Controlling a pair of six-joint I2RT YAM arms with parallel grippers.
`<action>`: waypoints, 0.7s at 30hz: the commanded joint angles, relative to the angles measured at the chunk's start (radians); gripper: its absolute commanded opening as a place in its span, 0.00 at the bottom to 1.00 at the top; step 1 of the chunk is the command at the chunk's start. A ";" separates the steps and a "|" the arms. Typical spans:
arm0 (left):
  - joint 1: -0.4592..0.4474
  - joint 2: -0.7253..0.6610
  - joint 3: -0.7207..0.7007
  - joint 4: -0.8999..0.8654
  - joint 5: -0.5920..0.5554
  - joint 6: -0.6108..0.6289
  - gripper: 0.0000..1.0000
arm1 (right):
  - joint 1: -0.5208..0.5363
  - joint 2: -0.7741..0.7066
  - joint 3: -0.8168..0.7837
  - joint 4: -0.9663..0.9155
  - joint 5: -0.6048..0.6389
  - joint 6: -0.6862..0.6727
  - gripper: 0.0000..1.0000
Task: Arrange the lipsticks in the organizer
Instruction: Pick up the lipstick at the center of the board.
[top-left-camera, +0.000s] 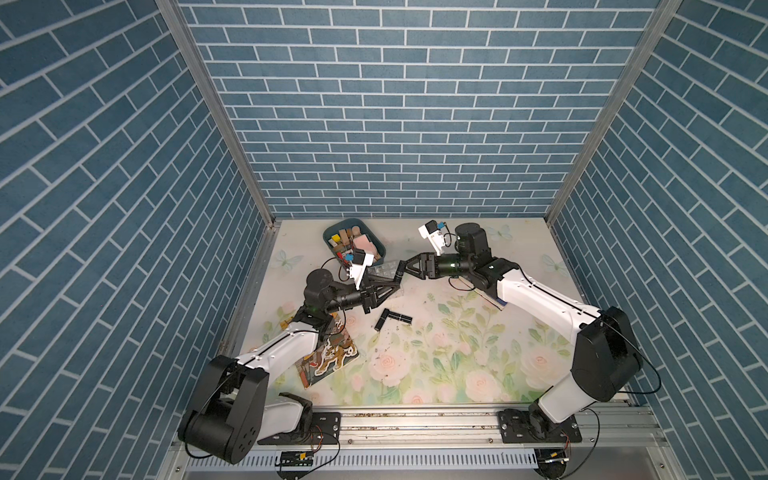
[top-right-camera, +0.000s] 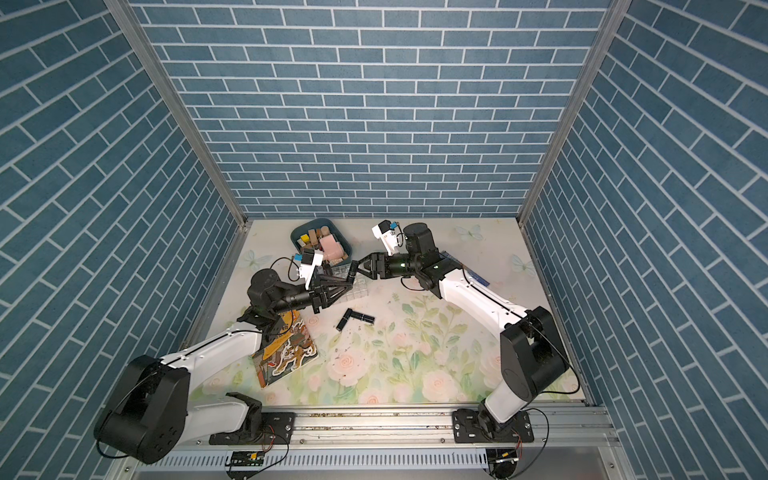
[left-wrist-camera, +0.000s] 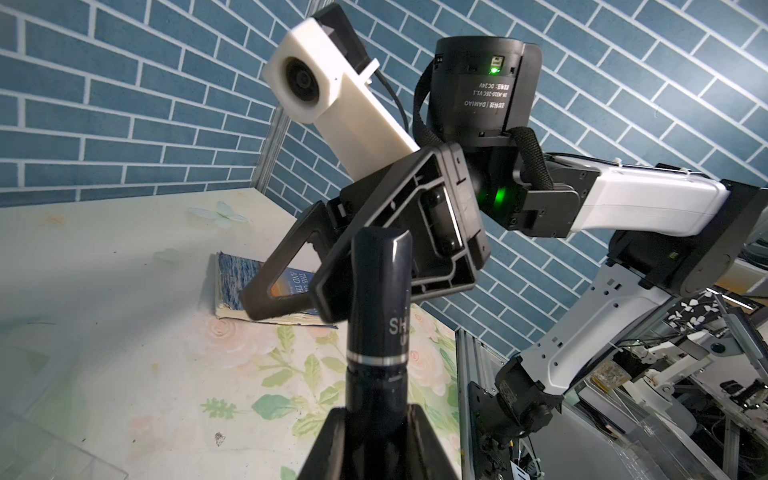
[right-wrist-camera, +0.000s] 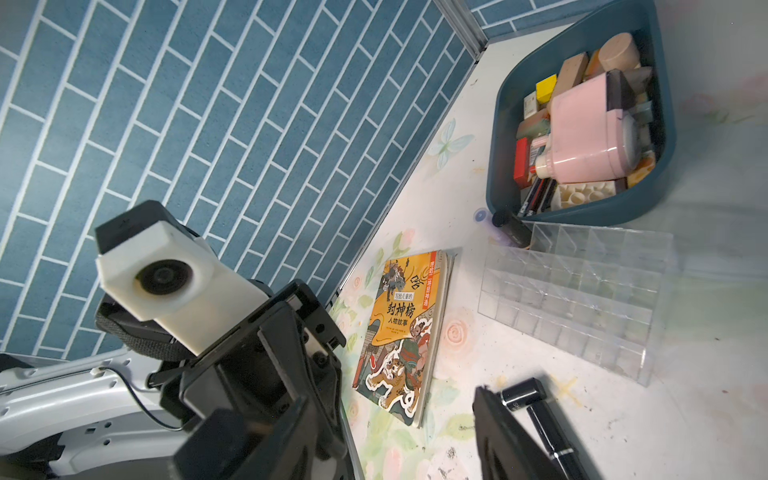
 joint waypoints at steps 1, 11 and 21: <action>0.000 -0.012 0.011 -0.148 -0.124 0.126 0.10 | -0.020 -0.063 0.030 -0.055 -0.012 -0.047 0.68; -0.025 -0.005 0.020 -0.246 -0.233 0.201 0.10 | 0.065 0.034 0.137 -0.170 0.065 -0.092 0.66; -0.034 -0.028 0.005 -0.244 -0.247 0.205 0.09 | 0.094 0.135 0.262 -0.293 0.186 -0.103 0.54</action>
